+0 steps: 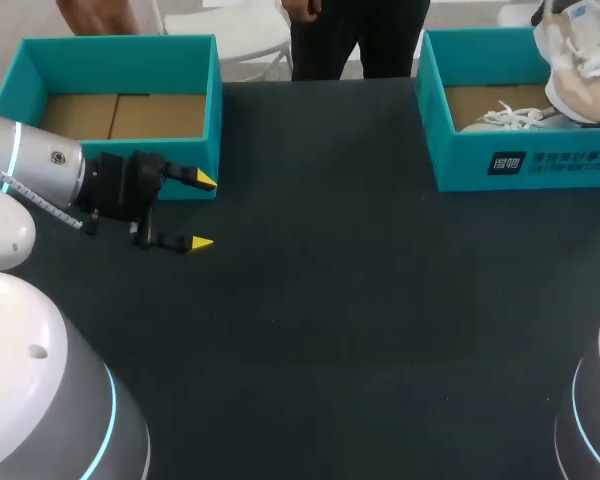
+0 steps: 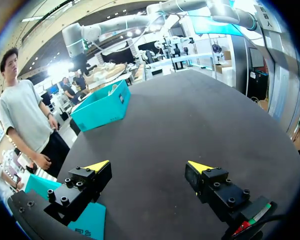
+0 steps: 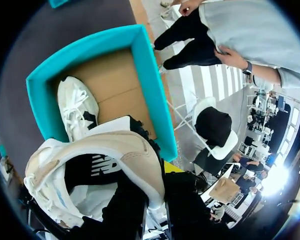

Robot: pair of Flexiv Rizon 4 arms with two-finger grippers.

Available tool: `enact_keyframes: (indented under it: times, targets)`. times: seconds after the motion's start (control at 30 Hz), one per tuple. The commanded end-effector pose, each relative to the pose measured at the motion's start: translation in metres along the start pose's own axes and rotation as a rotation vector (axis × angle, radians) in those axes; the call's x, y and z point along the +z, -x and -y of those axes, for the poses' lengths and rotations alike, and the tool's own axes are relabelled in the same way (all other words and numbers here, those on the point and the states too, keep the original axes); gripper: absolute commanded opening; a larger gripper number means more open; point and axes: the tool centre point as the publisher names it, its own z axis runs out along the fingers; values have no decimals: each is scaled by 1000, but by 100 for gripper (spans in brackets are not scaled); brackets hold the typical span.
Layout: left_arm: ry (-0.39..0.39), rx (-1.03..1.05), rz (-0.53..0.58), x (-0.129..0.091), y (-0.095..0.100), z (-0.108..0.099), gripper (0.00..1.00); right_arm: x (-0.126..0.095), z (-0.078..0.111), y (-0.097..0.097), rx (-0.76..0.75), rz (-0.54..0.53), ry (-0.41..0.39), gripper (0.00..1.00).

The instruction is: Take the shoe out of the shoebox, open the shoe tongue, remove and reinsert the insole, then place the shoe into the shoebox

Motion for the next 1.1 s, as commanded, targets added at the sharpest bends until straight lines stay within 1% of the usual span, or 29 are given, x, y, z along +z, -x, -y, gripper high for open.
enact_keyframes:
  times: [0.03,0.13,0.23,0.3,0.37,0.4,0.47,0.5,0.53,0.57,0.6,0.63,0.67,0.73,0.77,0.8,0.83,0.9,0.93,0.97,1.0,1.07,1.1]
  targets:
    - [3,0,-1,0,-1,0,100,23,7,31,4,-20,-5,0]
    - [3,0,-1,0,-1,0,100,28,15,43,11,-15,-17,0]
    - [3,0,-1,0,-1,0,100,32,19,50,45,-18,-25,0]
    - [3,0,-1,0,-1,0,100,34,22,51,105,-42,-37,0]
    - [3,0,-1,0,-1,0,100,34,24,49,172,-70,-78,0]
    - [3,0,-1,0,-1,0,100,34,25,47,202,-72,-76,0]
    - [3,0,-1,0,-1,0,100,33,27,42,311,-95,-120,0]
    - [3,0,-1,0,-1,0,100,31,28,39,365,-86,-110,0]
    - [3,0,-1,0,-1,0,100,31,30,36,432,-110,-136,0]
    - [3,0,-1,0,-1,0,100,30,32,34,492,-113,-141,0]
    - [3,0,-1,0,-1,0,100,28,33,32,553,-113,-125,0]
    - [3,0,-1,0,-1,0,100,27,34,31,617,-124,-143,0]
    - [3,0,-1,0,-1,0,100,25,35,30,664,-117,-134,0]
    - [3,0,-1,0,-1,0,100,21,39,28,774,-108,-162,0]
    - [3,0,-1,0,-1,0,100,20,41,27,813,-114,-159,0]
    - [3,0,-1,0,-1,0,100,20,44,26,862,-136,-195,0]
    - [3,0,-1,0,-1,0,100,19,46,24,910,-140,-192,0]
    - [3,0,-1,0,-1,0,100,20,52,21,1010,-188,-230,0]
    - [3,0,-1,0,-1,0,100,20,54,19,1053,-202,-229,0]
    - [3,0,-1,0,-1,0,100,21,56,17,1098,-231,-259,0]
    - [3,0,-1,0,-1,0,100,22,57,15,1133,-249,-242,0]
    - [3,0,-1,0,-1,0,100,22,59,11,1199,-281,-262,0]
    - [3,0,-1,0,-1,0,100,22,60,10,1226,-286,-256,0]
